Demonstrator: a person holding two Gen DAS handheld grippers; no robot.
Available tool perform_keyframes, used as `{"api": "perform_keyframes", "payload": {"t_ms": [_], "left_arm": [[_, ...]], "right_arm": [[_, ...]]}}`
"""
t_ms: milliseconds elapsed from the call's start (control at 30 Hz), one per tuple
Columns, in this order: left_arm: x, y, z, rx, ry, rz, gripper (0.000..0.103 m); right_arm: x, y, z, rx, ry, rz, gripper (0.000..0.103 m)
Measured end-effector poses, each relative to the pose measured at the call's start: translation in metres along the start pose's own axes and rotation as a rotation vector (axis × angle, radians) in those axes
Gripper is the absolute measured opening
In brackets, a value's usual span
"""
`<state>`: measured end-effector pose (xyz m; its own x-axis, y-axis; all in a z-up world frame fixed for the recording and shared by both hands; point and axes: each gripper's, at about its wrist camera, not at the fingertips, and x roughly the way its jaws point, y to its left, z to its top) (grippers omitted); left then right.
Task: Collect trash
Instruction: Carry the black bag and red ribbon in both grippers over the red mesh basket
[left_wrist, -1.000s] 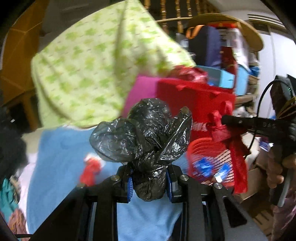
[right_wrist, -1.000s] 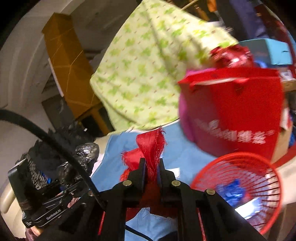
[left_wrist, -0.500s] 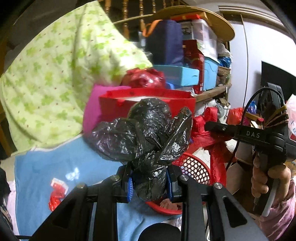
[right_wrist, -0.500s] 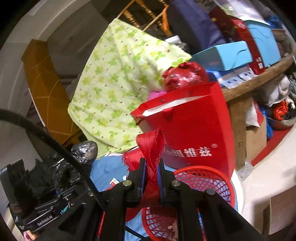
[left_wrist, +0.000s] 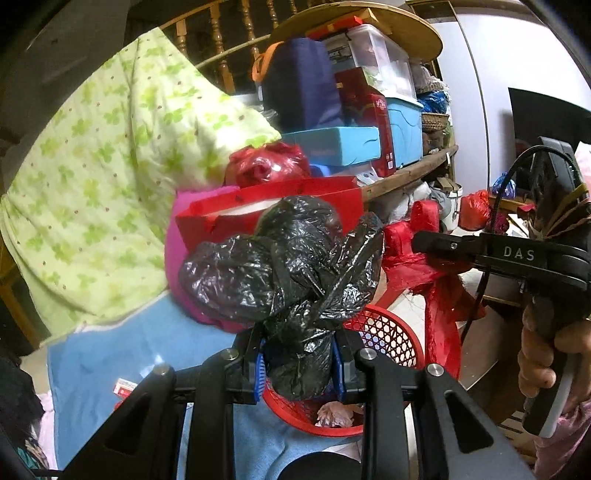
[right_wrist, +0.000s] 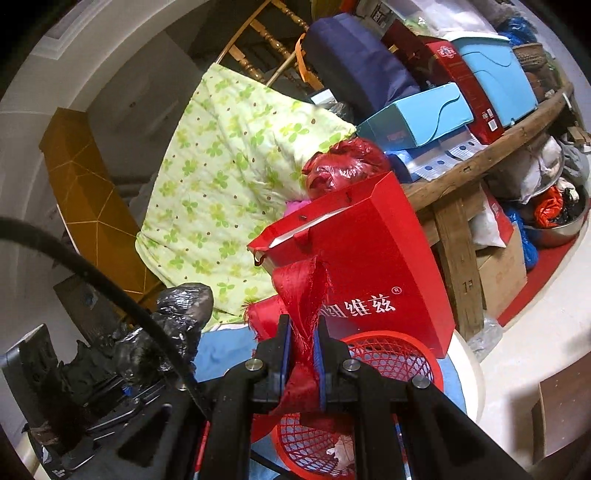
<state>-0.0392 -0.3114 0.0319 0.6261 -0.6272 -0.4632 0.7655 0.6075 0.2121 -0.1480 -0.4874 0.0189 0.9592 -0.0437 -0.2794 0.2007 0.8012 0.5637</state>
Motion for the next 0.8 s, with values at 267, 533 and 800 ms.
{"api": "perform_keyframes", "payload": {"t_ms": [267, 533, 800], "left_arm": [[0.0, -0.011, 0.0, 0.039, -0.011, 0.047, 0.029], [0.006, -0.016, -0.002, 0.061, -0.012, 0.075, 0.029], [0.013, -0.024, -0.004, 0.076, 0.0, 0.085, 0.029]], "right_arm": [[-0.008, -0.007, -0.004, 0.023, -0.02, 0.012, 0.012], [-0.012, -0.016, -0.005, 0.046, -0.033, 0.009, 0.012], [-0.009, -0.02, -0.011, 0.062, -0.026, 0.014, 0.012]]}}
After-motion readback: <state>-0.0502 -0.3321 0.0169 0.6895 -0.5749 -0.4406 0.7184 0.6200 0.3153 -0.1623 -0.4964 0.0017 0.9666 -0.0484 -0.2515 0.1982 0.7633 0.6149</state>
